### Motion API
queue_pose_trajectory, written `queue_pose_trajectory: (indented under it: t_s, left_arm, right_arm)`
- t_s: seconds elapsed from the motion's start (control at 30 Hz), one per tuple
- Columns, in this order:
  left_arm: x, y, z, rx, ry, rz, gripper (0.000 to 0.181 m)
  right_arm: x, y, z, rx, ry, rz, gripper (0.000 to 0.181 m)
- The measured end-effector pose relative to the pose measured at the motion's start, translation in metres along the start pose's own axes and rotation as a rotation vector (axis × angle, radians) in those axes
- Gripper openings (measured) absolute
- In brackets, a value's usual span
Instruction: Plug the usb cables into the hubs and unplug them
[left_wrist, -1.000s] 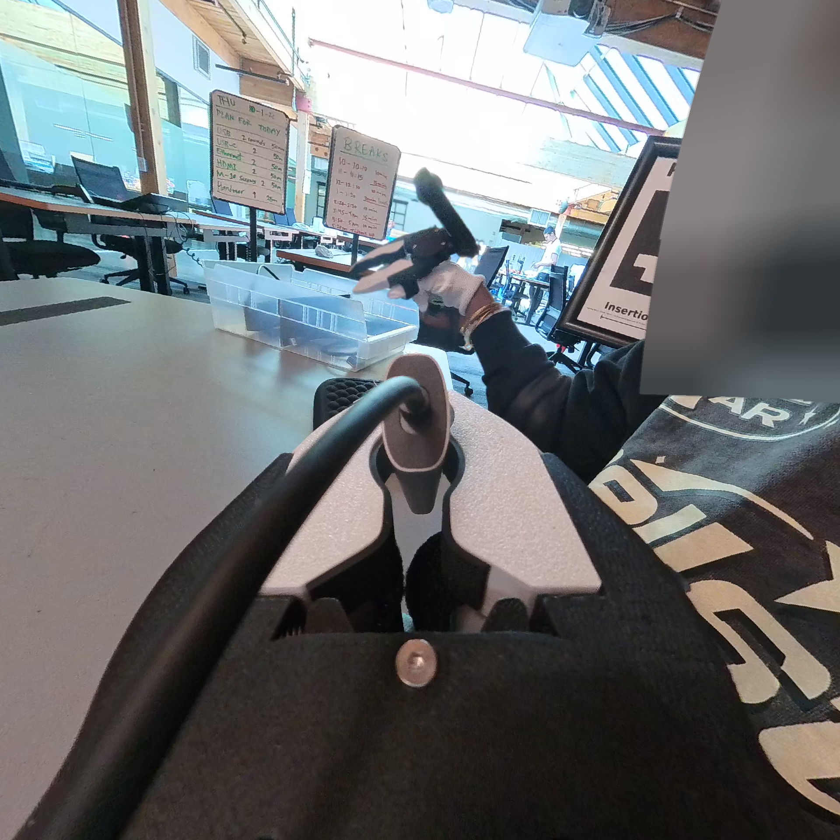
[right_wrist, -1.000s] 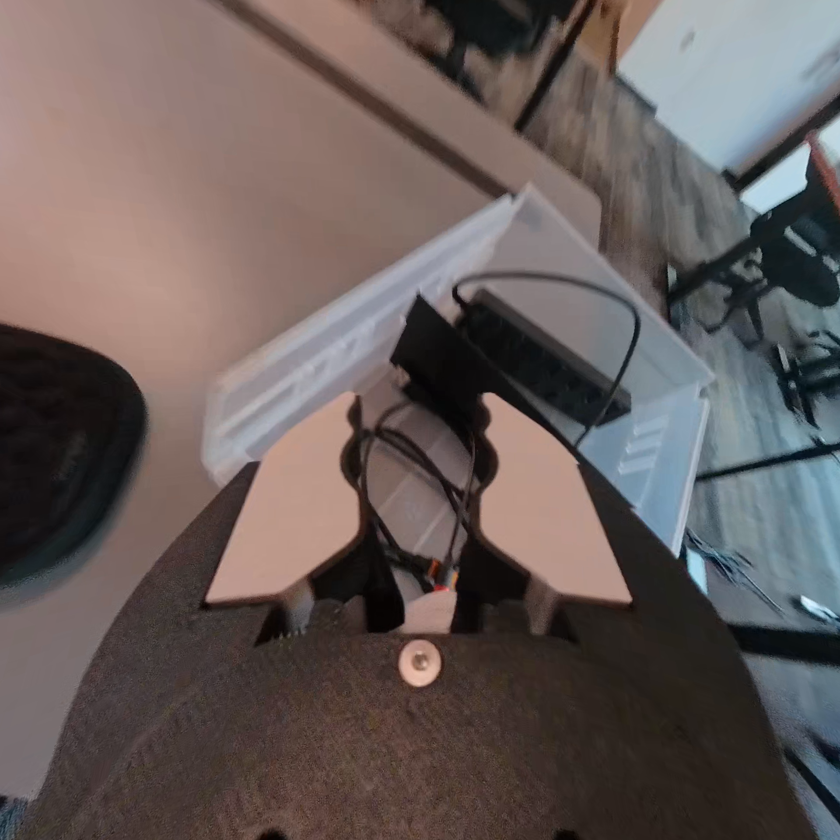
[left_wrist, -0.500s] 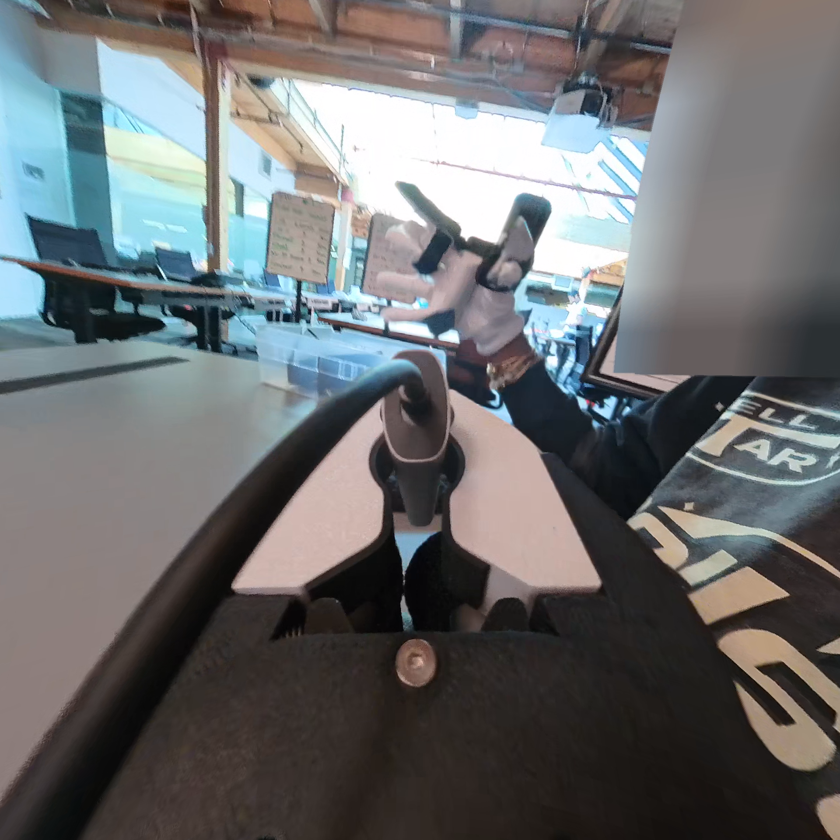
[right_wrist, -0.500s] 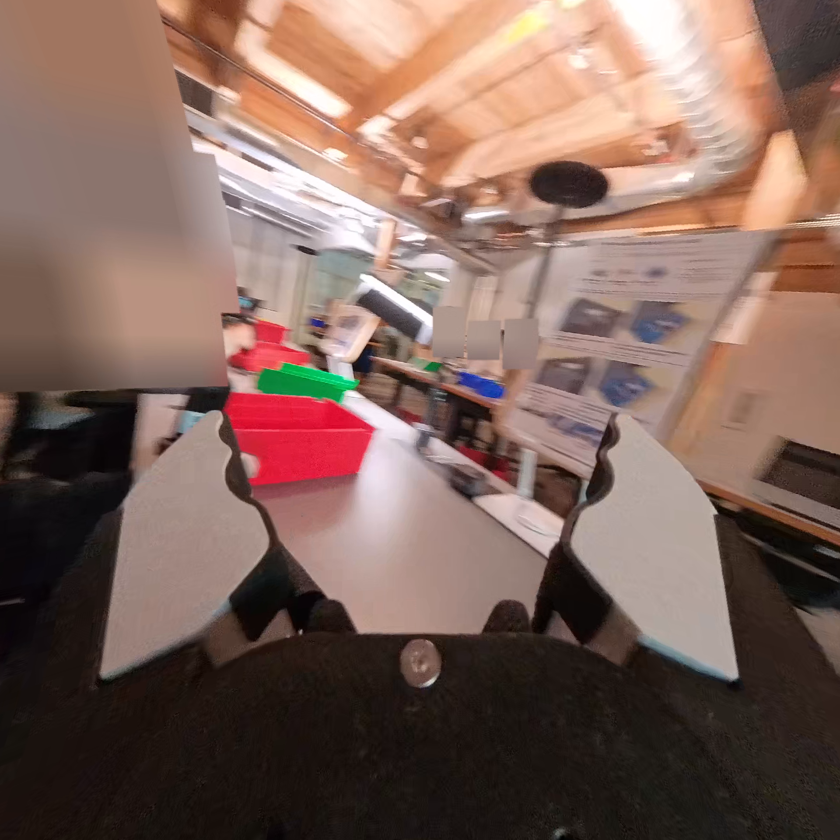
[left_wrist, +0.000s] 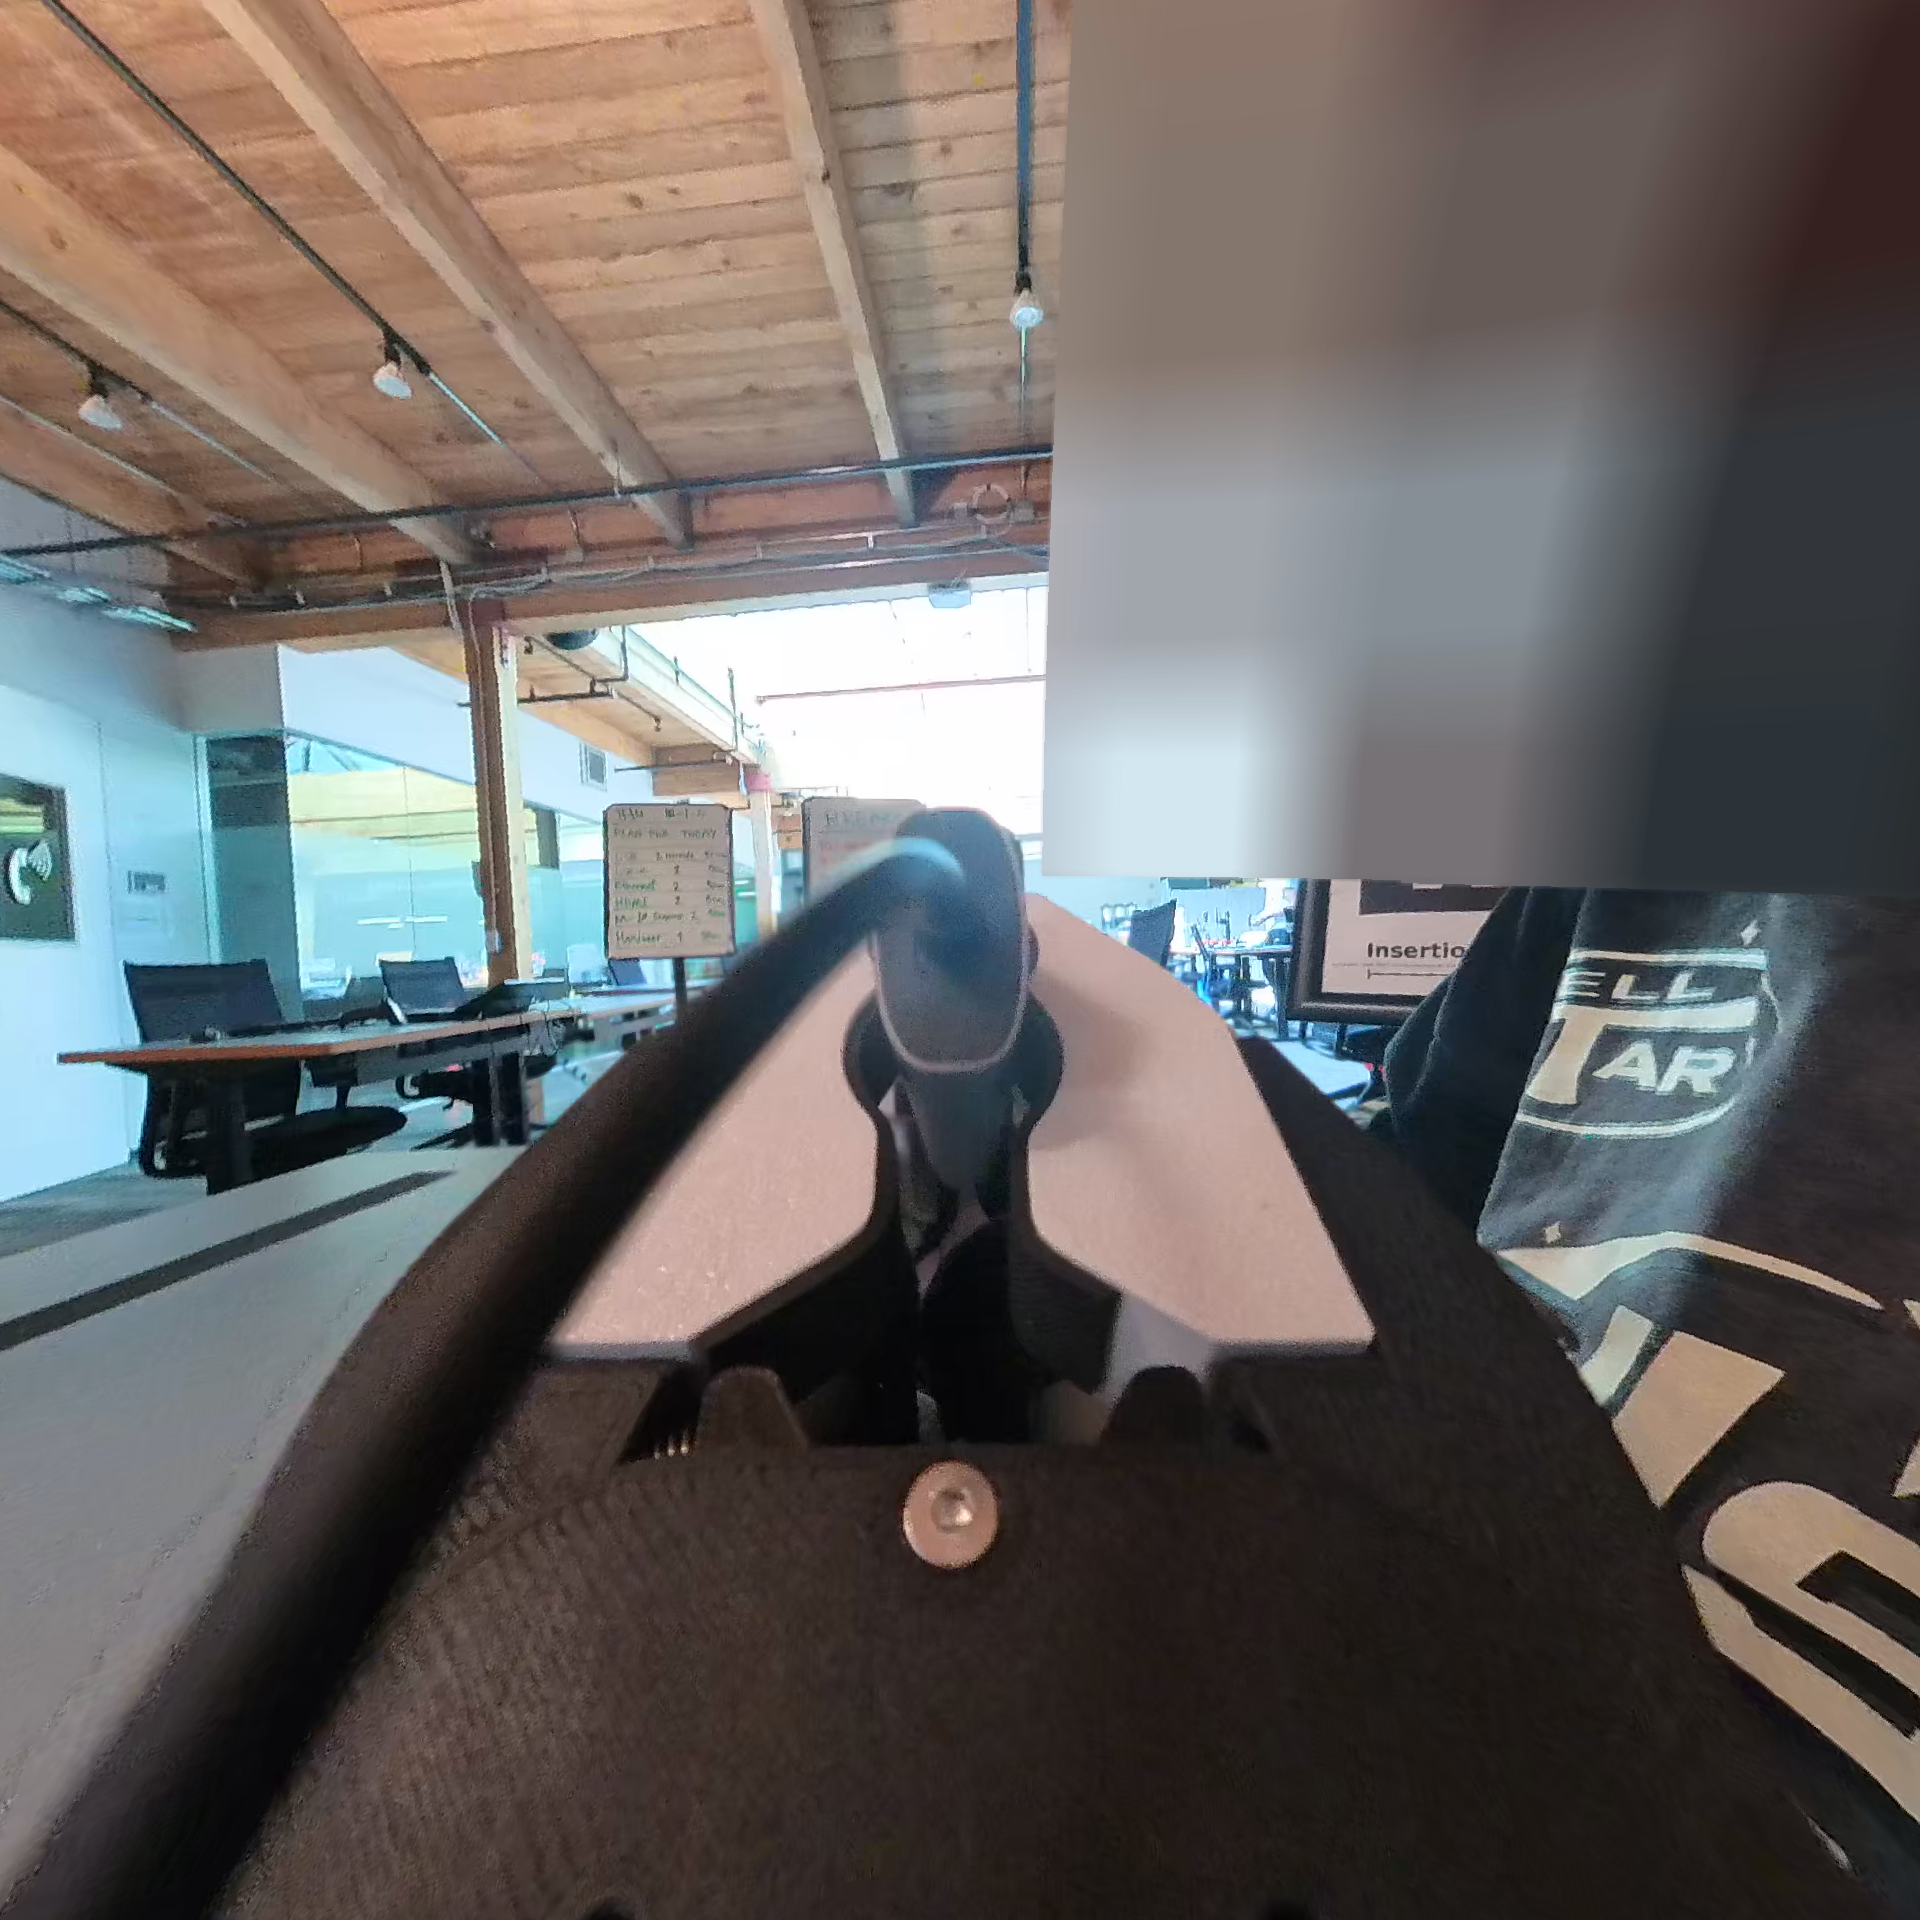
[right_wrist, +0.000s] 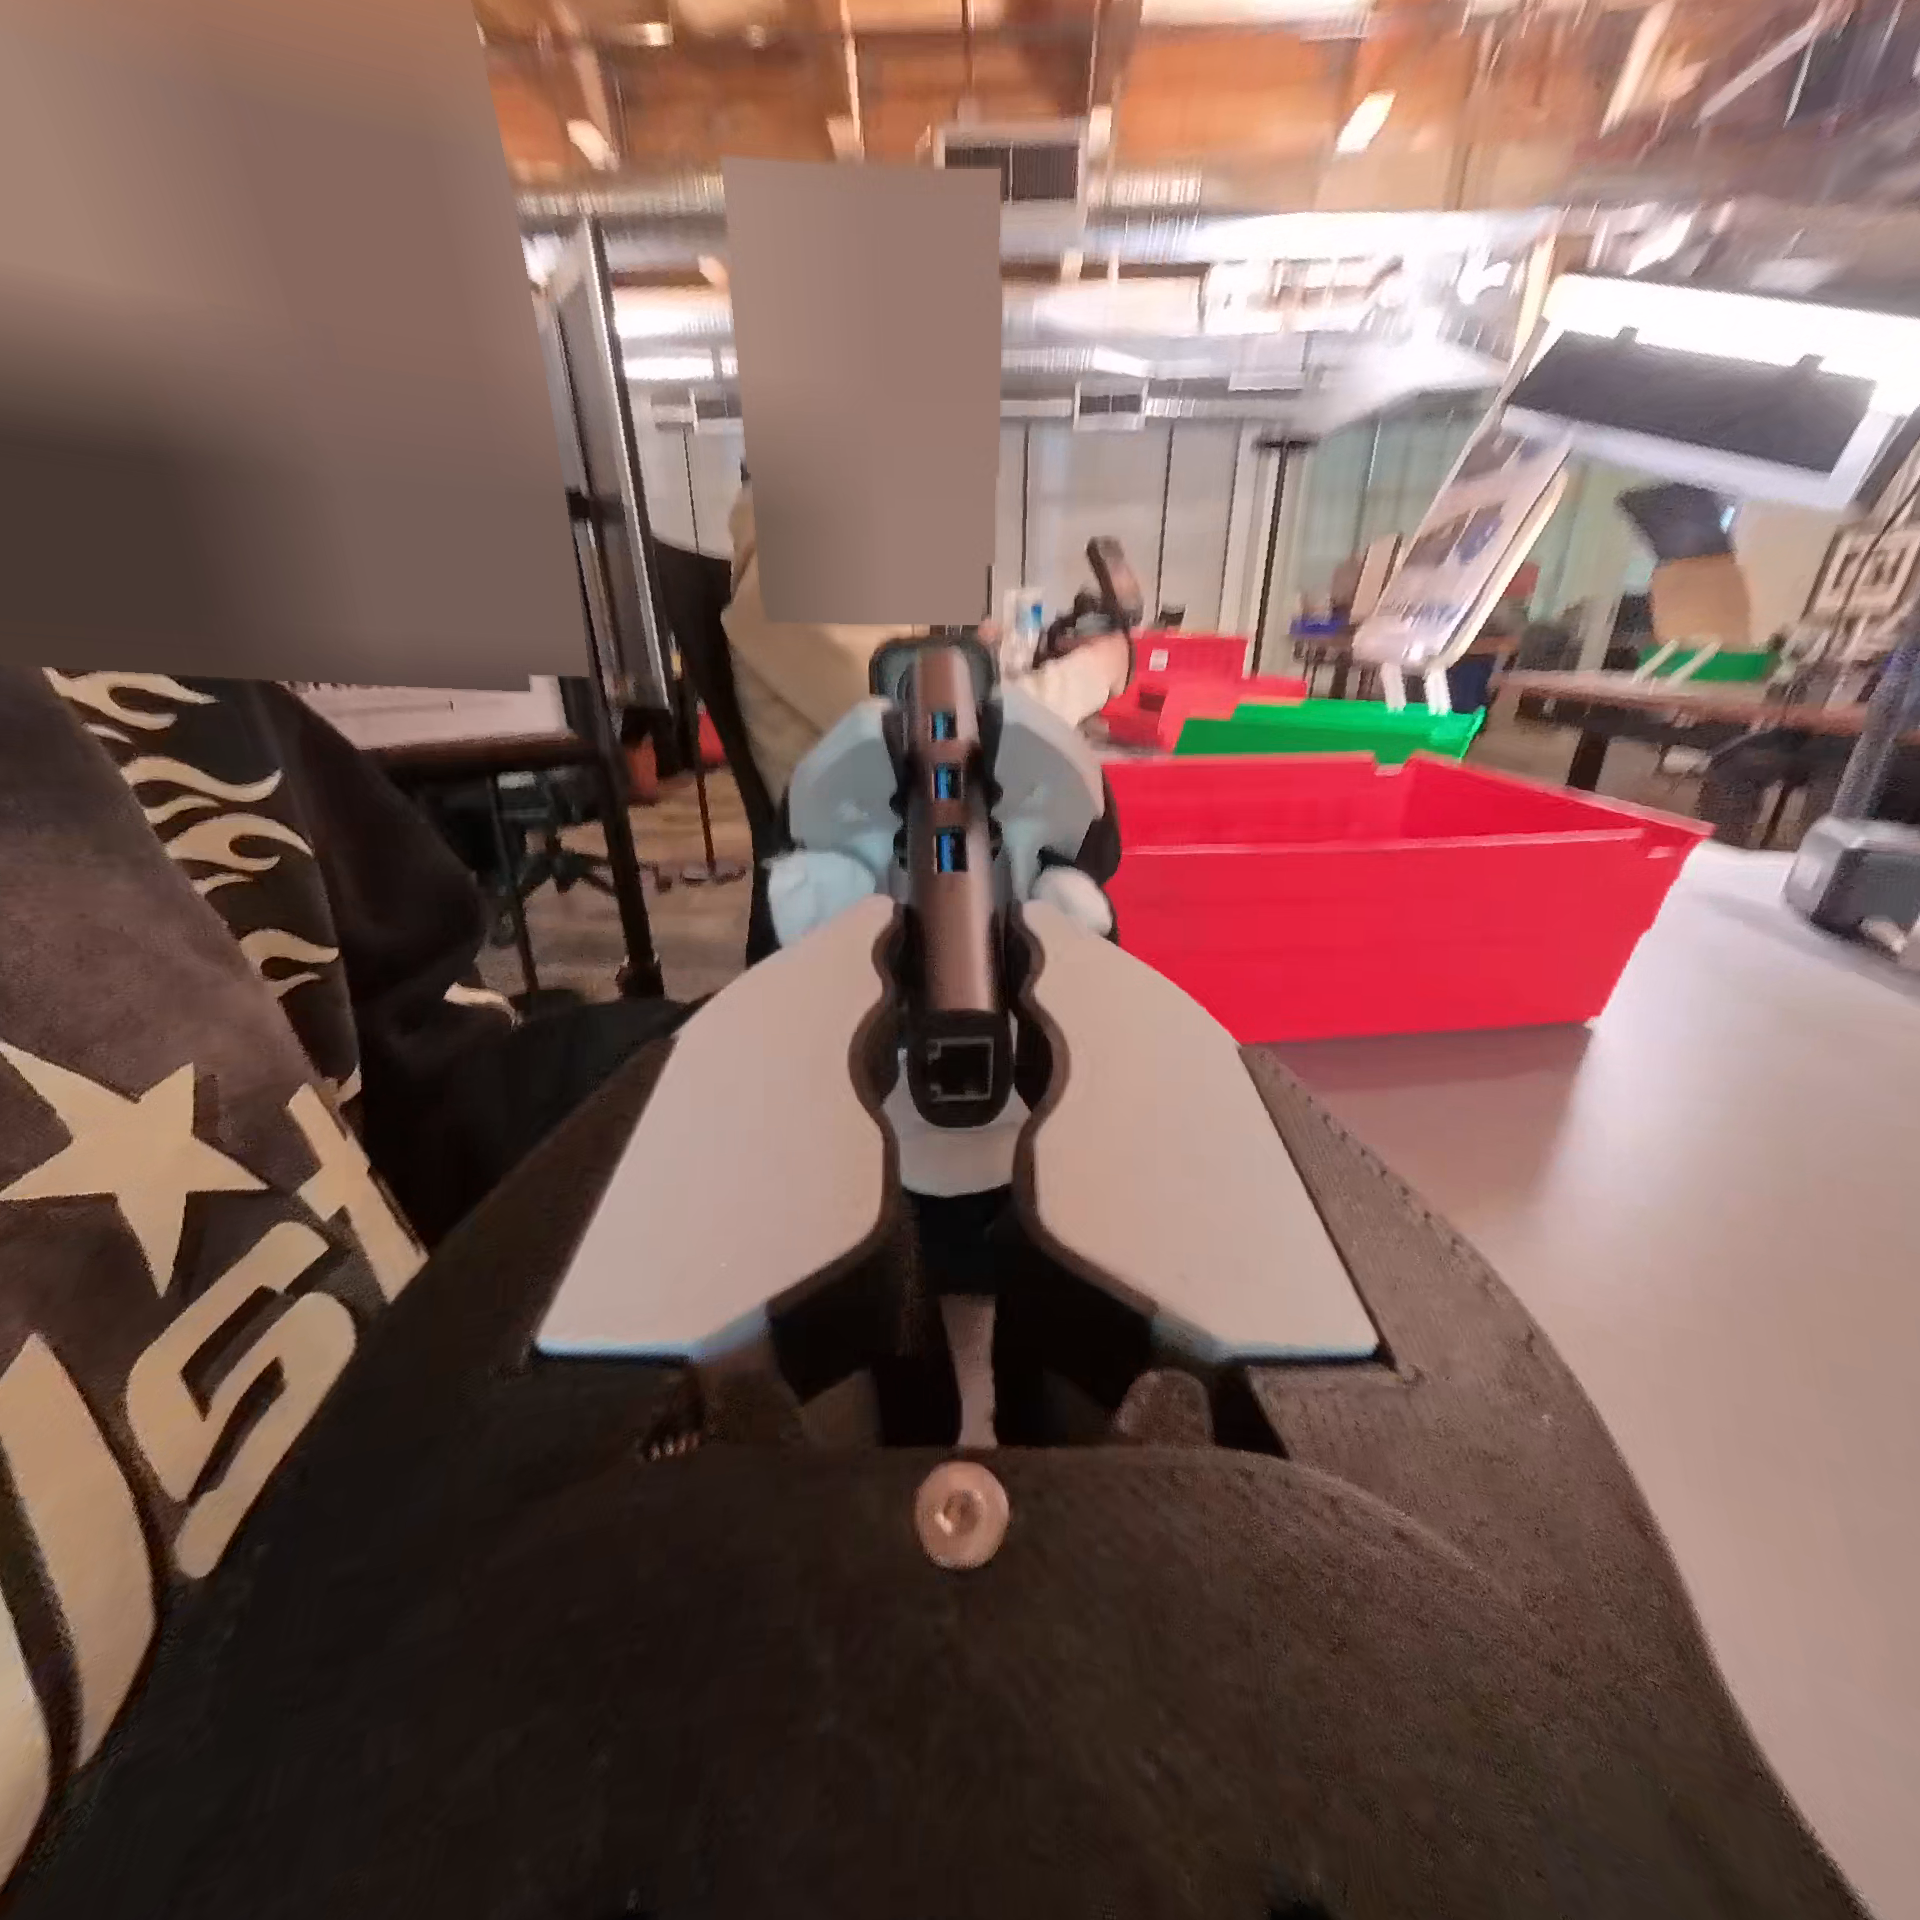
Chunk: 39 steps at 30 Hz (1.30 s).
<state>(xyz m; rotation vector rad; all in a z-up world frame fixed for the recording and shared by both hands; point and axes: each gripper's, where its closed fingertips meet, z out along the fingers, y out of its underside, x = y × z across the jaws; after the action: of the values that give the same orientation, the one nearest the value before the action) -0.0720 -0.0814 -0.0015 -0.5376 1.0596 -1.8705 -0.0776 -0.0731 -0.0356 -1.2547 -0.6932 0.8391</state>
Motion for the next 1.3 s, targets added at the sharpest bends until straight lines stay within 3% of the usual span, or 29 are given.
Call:
queue_pose_trajectory:
  t_s: [0.03, 0.07, 0.17, 0.27, 0.47, 0.67, 0.87, 1.0, 1.1, 1.3]
  left_arm:
    - [-0.002, 0.003, 0.001, -0.016, -0.012, -0.003, 0.018]
    - [-0.004, 0.005, 0.002, -0.028, -0.025, -0.004, 0.021]
    - [-0.019, 0.005, 0.003, -0.023, -0.148, 0.034, 0.057]
    - [-0.023, 0.014, 0.006, -0.070, -0.177, 0.025, 0.072]
    - [-0.017, 0.032, 0.011, -0.161, -0.110, -0.067, 0.067]
    - [-0.021, 0.034, 0.010, -0.166, -0.131, -0.070, 0.064]
    - [-0.026, 0.038, 0.008, -0.182, -0.150, -0.100, 0.062]
    - [-0.028, 0.039, 0.007, -0.189, -0.165, -0.107, 0.060]
    - [-0.029, 0.040, 0.007, -0.193, -0.169, -0.118, 0.060]
    - [-0.031, 0.042, 0.006, -0.198, -0.177, -0.144, 0.059]
  right_arm:
    - [0.002, -0.002, -0.003, 0.003, 0.002, -0.014, 0.017]
    - [0.004, -0.001, -0.006, -0.019, 0.008, -0.043, 0.017]
    - [0.012, -0.020, -0.020, -0.007, 0.075, -0.191, 0.017]
    - [0.016, -0.051, -0.039, -0.002, 0.164, -0.406, 0.017]
    - [0.025, -0.125, -0.098, 0.028, 0.409, -0.691, 0.017]
    - [0.051, -0.198, -0.196, -0.131, 0.839, -1.015, 0.016]
    - [0.108, -0.243, -0.296, -0.372, 1.045, -0.912, 0.017]
    - [0.155, -0.248, -0.349, -0.435, 1.034, -0.725, 0.017]
    - [0.188, -0.236, -0.386, -0.534, 1.023, -0.661, 0.017]
    - [0.227, -0.146, -0.450, -0.849, 0.932, -0.204, 0.017]
